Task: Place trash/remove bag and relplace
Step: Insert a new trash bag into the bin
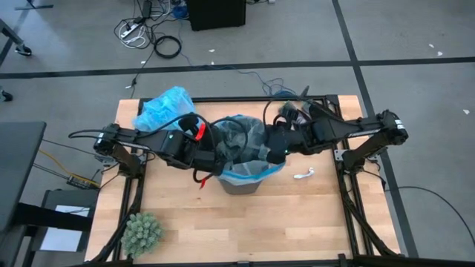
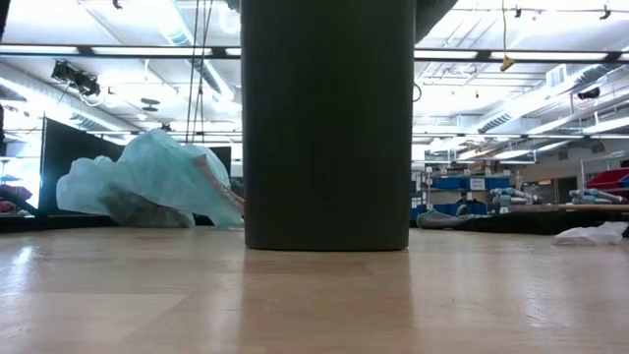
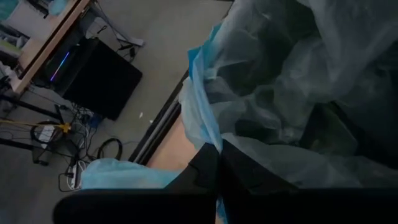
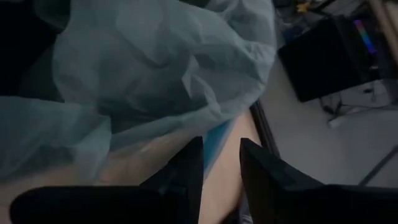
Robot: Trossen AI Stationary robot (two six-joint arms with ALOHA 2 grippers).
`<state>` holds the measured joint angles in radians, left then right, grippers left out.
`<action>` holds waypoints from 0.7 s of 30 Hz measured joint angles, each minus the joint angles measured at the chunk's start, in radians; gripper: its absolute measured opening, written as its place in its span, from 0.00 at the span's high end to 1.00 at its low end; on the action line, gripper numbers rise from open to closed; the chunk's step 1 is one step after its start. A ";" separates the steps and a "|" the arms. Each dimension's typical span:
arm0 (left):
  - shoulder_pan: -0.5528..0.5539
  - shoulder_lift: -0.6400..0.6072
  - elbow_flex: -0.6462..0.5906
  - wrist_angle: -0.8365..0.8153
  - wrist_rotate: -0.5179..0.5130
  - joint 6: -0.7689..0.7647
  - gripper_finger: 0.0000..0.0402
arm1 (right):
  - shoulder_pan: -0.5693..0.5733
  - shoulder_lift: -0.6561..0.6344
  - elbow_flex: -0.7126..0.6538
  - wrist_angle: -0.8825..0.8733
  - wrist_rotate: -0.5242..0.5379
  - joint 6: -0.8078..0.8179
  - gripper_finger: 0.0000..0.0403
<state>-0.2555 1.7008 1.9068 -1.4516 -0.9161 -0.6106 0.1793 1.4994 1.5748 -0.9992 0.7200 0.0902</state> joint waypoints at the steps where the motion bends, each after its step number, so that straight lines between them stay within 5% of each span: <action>1: 0.000 0.000 0.000 -0.001 0.000 0.000 0.96 | 0.007 0.000 -0.001 0.001 0.027 0.003 0.77; 21: -0.001 0.005 0.014 -0.009 -0.008 -0.023 0.96 | 0.134 -0.007 -0.004 0.191 0.470 -0.230 0.77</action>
<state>-0.2565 1.7054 1.9205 -1.4611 -0.9237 -0.6336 0.3131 1.4927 1.5707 -0.8082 1.1899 -0.1394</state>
